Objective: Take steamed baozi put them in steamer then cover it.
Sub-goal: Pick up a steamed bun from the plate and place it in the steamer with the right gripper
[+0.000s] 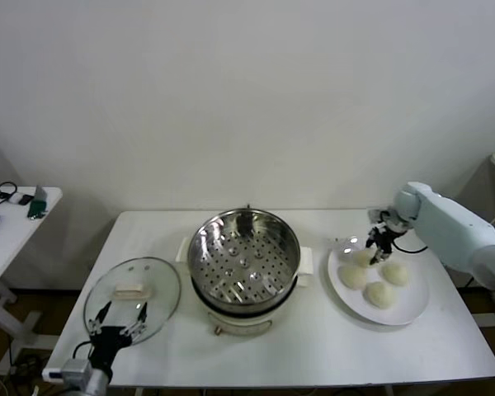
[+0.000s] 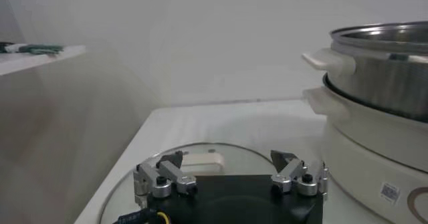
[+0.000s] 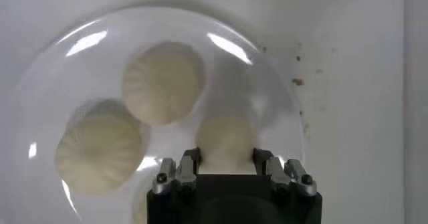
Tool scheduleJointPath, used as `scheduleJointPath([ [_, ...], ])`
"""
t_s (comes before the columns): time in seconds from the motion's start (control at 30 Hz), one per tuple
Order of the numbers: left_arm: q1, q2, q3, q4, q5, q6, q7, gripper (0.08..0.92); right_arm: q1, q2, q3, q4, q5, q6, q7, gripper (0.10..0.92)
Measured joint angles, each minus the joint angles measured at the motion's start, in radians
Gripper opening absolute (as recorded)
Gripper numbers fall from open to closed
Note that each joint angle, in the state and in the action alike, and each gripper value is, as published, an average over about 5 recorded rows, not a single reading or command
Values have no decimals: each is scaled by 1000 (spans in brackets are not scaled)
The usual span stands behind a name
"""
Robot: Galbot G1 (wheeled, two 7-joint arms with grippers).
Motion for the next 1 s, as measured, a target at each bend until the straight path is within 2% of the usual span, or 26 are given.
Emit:
scheduleJointPath([
  [0.27, -2, 3, -3, -3, 0, -4, -3, 823, 336, 51, -175, 246, 176, 104, -43, 551],
  [0.5, -2, -1, -4, -1, 1, -16, -8, 823, 486, 147, -265, 498, 209, 210, -22, 551],
  [0.73, 0, -3, 1, 1, 3, -31, -12, 823, 467, 245, -306, 589, 82, 319, 31, 551],
  [1.0, -8, -4, -1, 3, 6, -34, -13, 823, 338, 344, -289, 488, -145, 436, 97, 551],
])
